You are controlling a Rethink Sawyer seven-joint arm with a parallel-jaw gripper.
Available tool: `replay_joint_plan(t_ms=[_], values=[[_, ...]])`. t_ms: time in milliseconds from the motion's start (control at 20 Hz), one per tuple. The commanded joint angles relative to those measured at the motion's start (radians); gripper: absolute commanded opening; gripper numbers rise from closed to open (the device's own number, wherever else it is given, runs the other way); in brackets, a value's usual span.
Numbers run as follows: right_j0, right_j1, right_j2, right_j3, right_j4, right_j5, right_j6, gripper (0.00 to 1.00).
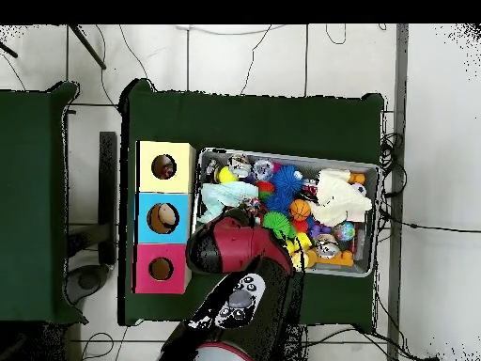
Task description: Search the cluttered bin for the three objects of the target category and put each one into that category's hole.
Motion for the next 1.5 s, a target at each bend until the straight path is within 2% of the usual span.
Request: replay_joint_plan(t_ms=[50,150,350,650,850,1050,1100,1500], values=[[-0.033,0.051,0.104,0.066,0.055,-0.102,0.217,1.0],[-0.026,0.094,0.103,0.055,0.065,-0.141,0.232,1.0],[0.033,0.18,0.042,0.017,0.107,-0.171,0.251,1.0],[0.119,0.199,-0.023,-0.06,0.235,-0.02,0.249,1.0],[0.119,0.217,-0.012,-0.05,0.273,-0.051,0.231,1.0],[0.099,0.212,0.008,-0.025,0.271,-0.084,0.198,1.0],[0.093,0.207,0.015,-0.017,0.275,-0.09,0.191,0.0],[0.074,0.194,0.031,-0.013,0.26,-0.106,0.181,0.0]])
